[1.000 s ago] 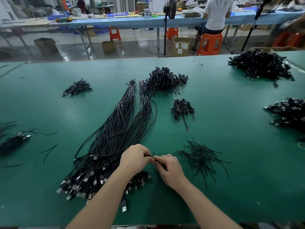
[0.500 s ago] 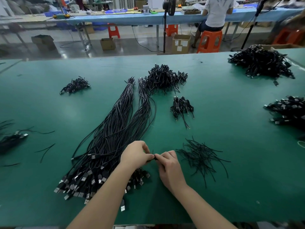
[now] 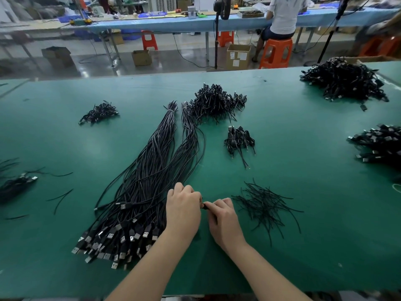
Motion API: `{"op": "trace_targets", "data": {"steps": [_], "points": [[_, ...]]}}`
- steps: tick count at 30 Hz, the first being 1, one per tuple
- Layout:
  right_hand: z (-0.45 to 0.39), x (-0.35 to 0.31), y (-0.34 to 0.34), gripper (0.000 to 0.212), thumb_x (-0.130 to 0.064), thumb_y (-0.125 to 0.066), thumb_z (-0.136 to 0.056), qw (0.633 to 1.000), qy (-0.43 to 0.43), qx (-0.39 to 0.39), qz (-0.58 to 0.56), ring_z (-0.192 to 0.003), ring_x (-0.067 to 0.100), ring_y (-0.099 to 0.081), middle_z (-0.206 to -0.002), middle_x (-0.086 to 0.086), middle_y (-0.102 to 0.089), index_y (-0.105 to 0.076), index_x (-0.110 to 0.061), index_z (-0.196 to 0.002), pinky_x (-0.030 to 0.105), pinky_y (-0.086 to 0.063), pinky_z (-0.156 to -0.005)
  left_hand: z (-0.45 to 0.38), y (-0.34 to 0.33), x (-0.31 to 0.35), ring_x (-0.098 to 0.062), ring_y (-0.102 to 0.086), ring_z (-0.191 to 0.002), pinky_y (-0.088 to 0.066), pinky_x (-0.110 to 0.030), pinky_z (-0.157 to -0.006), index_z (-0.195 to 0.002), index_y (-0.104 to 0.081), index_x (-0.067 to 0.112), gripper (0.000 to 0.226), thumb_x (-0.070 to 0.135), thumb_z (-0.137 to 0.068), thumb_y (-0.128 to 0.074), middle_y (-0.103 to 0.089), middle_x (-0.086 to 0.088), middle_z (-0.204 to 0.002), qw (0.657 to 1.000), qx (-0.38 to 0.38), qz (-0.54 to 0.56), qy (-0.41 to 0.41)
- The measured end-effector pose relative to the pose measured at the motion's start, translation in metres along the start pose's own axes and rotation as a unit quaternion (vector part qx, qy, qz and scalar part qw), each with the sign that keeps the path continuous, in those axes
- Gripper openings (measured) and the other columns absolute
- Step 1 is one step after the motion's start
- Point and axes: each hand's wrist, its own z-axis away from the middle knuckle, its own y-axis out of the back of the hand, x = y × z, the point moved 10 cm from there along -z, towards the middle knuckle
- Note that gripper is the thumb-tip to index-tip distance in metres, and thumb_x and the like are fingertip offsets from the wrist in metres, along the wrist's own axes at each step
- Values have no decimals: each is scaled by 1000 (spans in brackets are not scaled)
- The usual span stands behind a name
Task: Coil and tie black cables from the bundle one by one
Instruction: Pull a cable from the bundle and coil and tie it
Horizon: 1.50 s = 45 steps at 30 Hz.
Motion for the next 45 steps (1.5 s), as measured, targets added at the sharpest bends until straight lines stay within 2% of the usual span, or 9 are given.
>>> {"op": "trace_targets", "data": {"steps": [8, 13, 26, 30, 34, 36, 39, 42, 45], "points": [[1, 0, 1, 19, -8, -63, -96, 1000, -6, 6, 19, -86, 18, -42, -80, -2, -60, -74, -13, -110, 30, -45, -75, 6, -13, -3, -16, -50, -110, -44, -29, -93, -111, -69, 22, 26, 40, -99, -54, -61, 5, -113, 993, -37, 92, 69], [2, -2, 3, 23, -4, -63, -95, 1000, 2, 13, 22, -89, 16, -42, -84, -2, -62, -74, -12, -114, 28, -45, -77, 7, -17, -15, -13, -50, -107, -41, -22, -83, -104, -69, 21, 19, 36, -98, -58, -60, 6, -107, 974, -39, 175, 136], [4, -2, 9, 20, -1, -65, -93, 999, 7, 40, 12, -88, 20, -47, -86, -1, -66, -74, -9, -109, 30, -47, -75, 8, -24, -9, -10, -57, -83, -43, -24, -67, -104, -69, 20, 17, 29, -98, -57, -65, 6, -101, 966, -84, 182, 164], [1, 0, 3, 35, -17, -67, -94, 999, -22, -26, -29, -92, 10, -51, -100, -3, -65, -65, -14, -128, 30, -50, -86, 7, -25, -25, -9, -61, -77, -46, -23, -67, -93, -71, 21, 9, 25, -93, -63, -67, 9, -87, 947, -101, 239, 191], [-13, -9, 10, 62, -28, -74, -88, 980, -64, -122, -143, -94, -1, -58, -109, -16, -58, -45, -30, -143, 17, -51, -87, 6, -18, -53, -11, -63, -64, -55, -33, -61, -73, -71, 20, 16, 17, -88, -71, -72, 3, -71, 864, -74, 427, 258], [-27, -23, 28, 52, -21, -74, -89, 982, -42, -96, -158, -96, -2, -59, -114, -20, -60, -54, -26, -137, 18, -53, -86, 7, -14, -62, -20, -65, -68, -58, -46, -71, -75, -75, 15, 13, 15, -88, -73, -74, -9, -74, 792, -57, 527, 303], [-43, -45, 47, 36, -15, -73, -89, 983, -19, -66, -171, -92, -1, -62, -103, -23, -66, -68, -26, -123, 15, -53, -81, 5, -7, -54, -26, -71, -87, -53, -43, -78, -86, -78, 8, 8, 11, -90, -71, -77, -12, -84, 709, -66, 631, 308], [-53, -58, 63, 28, -15, -73, -90, 987, -5, -22, -157, -92, 6, -64, -101, -11, -71, -73, -25, -116, 20, -53, -82, 2, 2, -42, -17, -73, -88, -47, -35, -78, -94, -77, 8, 10, 9, -90, -68, -78, -8, -89, 668, -81, 682, 287], [-58, -68, 79, 28, -13, -73, -89, 991, 32, 9, -130, -89, 3, -60, -92, -21, -65, -75, -21, -115, 12, -47, -81, 1, 10, -37, -12, -69, -74, -42, -31, -69, -90, -76, 11, 8, 8, -89, -69, -75, -2, -81, 647, -84, 700, 291]]}}
